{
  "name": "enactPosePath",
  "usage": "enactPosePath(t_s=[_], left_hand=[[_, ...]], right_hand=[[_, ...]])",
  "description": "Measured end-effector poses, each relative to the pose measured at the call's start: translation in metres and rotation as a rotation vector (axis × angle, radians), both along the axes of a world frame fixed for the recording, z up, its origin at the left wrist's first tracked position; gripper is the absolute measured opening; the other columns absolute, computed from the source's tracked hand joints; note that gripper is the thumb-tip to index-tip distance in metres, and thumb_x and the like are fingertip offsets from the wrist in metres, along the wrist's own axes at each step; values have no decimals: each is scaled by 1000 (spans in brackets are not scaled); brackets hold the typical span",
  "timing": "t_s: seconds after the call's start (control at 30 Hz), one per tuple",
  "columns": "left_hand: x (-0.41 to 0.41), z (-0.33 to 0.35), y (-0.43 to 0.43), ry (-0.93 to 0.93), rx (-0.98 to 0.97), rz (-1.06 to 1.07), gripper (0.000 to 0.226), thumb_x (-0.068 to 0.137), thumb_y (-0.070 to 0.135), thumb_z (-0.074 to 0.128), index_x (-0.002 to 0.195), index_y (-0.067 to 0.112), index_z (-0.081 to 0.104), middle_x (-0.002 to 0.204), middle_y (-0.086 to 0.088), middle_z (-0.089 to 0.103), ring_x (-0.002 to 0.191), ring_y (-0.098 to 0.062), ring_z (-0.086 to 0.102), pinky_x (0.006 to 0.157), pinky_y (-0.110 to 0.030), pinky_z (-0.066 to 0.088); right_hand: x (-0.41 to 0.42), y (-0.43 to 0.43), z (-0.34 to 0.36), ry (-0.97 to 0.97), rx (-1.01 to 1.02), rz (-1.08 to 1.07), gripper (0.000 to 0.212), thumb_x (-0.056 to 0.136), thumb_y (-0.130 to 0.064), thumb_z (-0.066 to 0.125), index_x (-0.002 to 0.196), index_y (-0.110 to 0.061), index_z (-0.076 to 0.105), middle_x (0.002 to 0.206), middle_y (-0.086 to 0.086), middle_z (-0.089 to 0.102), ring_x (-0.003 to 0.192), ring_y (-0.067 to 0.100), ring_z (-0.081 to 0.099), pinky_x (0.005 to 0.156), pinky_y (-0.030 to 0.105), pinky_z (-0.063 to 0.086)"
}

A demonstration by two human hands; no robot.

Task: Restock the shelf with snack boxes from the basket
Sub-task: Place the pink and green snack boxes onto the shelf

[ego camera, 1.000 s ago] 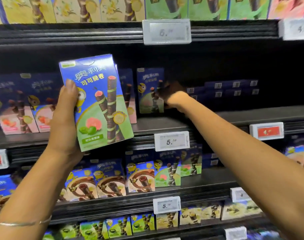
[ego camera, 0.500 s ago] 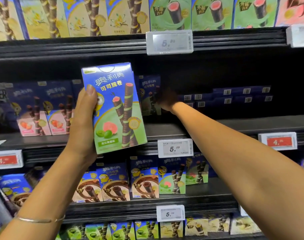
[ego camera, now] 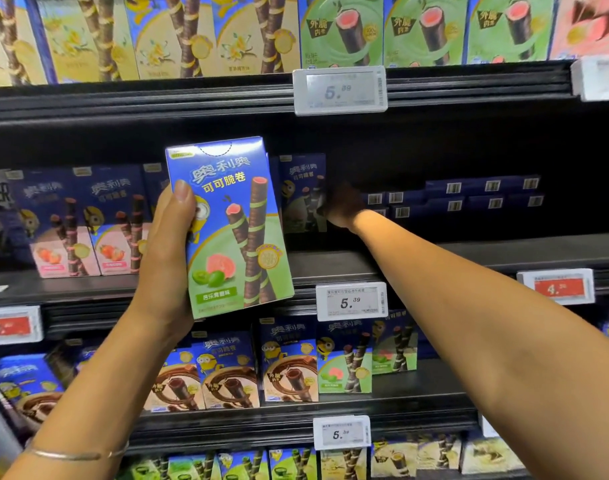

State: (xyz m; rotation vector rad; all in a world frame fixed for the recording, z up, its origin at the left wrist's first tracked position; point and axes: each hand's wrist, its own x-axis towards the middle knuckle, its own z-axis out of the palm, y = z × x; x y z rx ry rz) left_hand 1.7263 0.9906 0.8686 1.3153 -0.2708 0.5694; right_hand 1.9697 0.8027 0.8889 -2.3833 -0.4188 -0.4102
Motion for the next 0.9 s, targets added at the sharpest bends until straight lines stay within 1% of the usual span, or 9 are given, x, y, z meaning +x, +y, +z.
enactPosePath(t_s=[0.13,0.2,0.27,0.37,0.47,0.63,0.73,0.83,0.9], left_hand=[[1,-2,4,5,-14,10,69,105,54,44,156,7,42,143,-14,67,119,-32,71,97,-48,61],[2,-3,5,8,-21,14,69,105,53,44,156,8,42,144,-14,66,127,-36,67,103,-52,58],[2,-2,4,20,-35,14,73,102,55,47,157,7,41,145,-14,65,131,-39,64,105,-55,56],[2,-1,2,32,-49,13,81,93,56,50,156,6,41,145,-15,65,132,-41,63,107,-58,54],[3,-1,3,37,-59,15,82,92,56,50,156,6,41,146,-16,65,133,-41,62,111,-60,51],[3,0,5,45,-35,13,80,92,58,50,154,9,45,141,-14,68,128,-40,66,105,-58,55],[4,2,6,51,-28,19,82,91,59,51,153,7,44,140,-16,68,128,-43,66,105,-60,55],[4,3,6,44,-14,17,78,92,59,51,153,9,46,137,-13,70,123,-38,70,95,-51,62],[5,2,7,41,-21,22,76,94,58,51,153,9,46,137,-13,70,123,-37,69,94,-49,63]], right_hand=[[-1,-12,4,68,28,62,46,94,-8,67,137,-7,54,133,16,61,121,31,60,96,36,53],[-2,-17,2,102,122,129,43,93,-1,66,135,-4,56,133,16,61,122,32,60,100,40,52],[-2,-20,1,105,161,145,42,93,-1,67,133,-3,58,133,17,62,123,32,59,105,44,49],[0,-19,0,116,146,157,42,95,-3,64,136,-3,57,135,19,60,125,33,57,107,47,48],[1,-14,1,127,83,157,44,97,-5,62,140,-4,53,138,19,57,128,33,55,108,47,46],[8,0,1,37,-60,82,47,100,-13,60,145,-6,47,142,17,54,130,32,53,110,42,43],[15,12,1,-5,-142,56,46,101,-14,59,144,-5,48,142,18,55,129,32,54,109,40,44],[23,20,0,-32,-180,23,45,99,-17,62,141,-5,53,139,17,58,127,32,56,105,36,46],[27,21,-1,-24,-163,21,44,98,-19,63,139,-5,54,137,16,60,125,32,57,105,38,47]])
